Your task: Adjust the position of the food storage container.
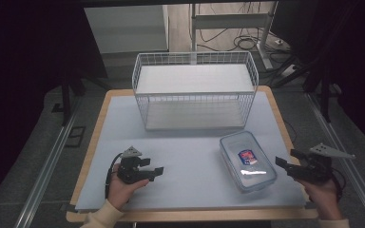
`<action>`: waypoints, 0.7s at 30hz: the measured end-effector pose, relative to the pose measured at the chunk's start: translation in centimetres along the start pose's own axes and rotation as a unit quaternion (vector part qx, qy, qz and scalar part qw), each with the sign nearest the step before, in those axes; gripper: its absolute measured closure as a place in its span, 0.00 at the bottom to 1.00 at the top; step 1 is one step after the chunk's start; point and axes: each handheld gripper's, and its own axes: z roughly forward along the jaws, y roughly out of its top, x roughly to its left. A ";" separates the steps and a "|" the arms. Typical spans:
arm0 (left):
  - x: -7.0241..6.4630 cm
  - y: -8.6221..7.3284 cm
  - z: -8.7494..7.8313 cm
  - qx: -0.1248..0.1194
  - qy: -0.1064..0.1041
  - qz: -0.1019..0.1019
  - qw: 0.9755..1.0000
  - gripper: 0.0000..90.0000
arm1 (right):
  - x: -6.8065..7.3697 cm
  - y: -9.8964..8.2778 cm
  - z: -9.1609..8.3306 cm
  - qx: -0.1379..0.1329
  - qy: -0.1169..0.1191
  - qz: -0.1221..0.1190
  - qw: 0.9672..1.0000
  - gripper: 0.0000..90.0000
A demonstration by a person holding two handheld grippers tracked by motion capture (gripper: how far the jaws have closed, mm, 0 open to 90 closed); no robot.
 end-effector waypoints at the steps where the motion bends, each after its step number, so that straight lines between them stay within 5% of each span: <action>1: 0.0 0.0 0.0 -0.001 0.000 0.000 1.000 0.29 | 0.1 0.1 0.0 0.001 0.000 -0.004 1.000 0.25; 12: 0.2 0.1 -0.3 -0.002 0.001 0.001 1.000 0.29 | 0.7 0.6 0.4 0.023 0.030 -0.023 0.999 0.46; 15: 0.2 0.1 -0.2 -0.001 0.000 0.000 1.000 0.29 | 0.8 0.7 0.0 0.024 0.026 -0.034 0.999 0.73; 21: 0.2 0.0 -0.2 0.000 0.000 0.001 1.000 0.29 | 0.7 0.8 -0.6 0.046 0.016 -0.046 0.998 0.93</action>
